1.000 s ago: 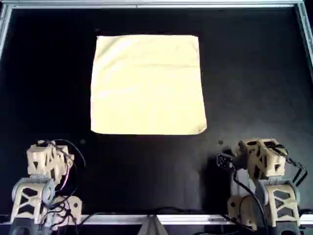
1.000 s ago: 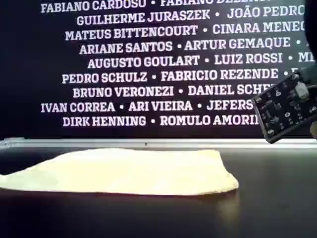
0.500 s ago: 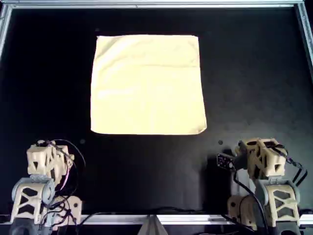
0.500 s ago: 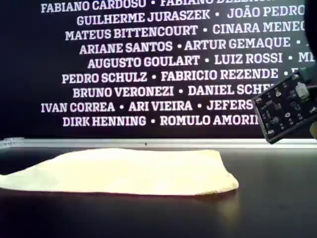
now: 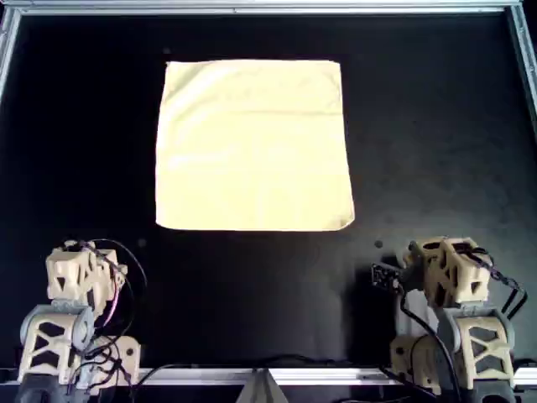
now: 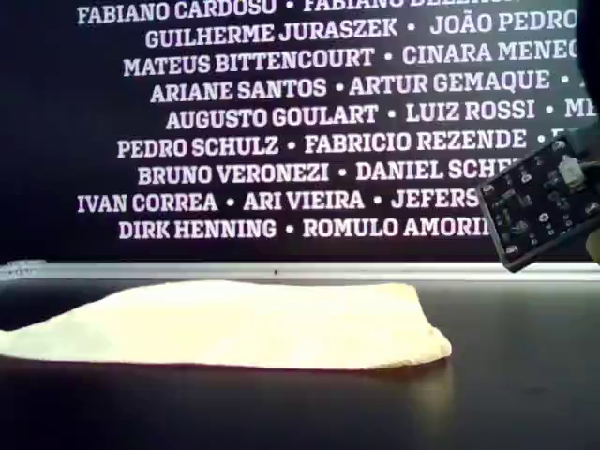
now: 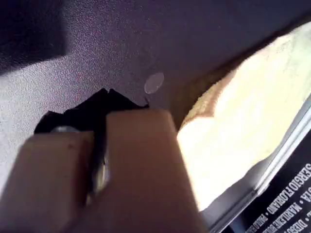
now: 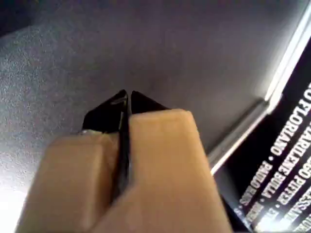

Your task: Fold a cloth

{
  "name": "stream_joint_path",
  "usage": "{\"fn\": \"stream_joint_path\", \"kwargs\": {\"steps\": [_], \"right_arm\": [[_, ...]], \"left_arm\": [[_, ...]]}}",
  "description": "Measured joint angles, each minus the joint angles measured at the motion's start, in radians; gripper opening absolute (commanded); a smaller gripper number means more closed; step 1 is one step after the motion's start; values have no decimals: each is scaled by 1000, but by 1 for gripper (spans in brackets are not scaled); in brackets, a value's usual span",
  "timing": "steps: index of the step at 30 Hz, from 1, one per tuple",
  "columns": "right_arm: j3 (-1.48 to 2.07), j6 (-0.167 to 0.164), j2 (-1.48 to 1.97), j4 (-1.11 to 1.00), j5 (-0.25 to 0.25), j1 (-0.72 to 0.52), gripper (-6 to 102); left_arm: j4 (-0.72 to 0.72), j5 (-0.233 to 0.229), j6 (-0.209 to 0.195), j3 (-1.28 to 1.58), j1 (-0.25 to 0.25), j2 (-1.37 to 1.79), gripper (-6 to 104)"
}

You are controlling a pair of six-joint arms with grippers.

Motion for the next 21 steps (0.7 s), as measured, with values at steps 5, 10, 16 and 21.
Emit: {"fn": "stream_joint_path", "kwargs": {"steps": [5, 10, 16, 21], "right_arm": [[-5, 0, 0, -84, 0, 0, 3], [-3, 2, 0, -107, 0, 0, 2], [-2, 0, 0, -107, 0, 0, 2], [-2, 0, 0, -120, 9, 0, 3]], "left_arm": [[-20, 0, 0, 0, 0, 0, 1], [-49, 0, 0, 0, 0, 0, 1], [-52, 0, 0, 0, 0, 0, 1], [-57, 5, 0, 0, 0, 0, 1]]}}
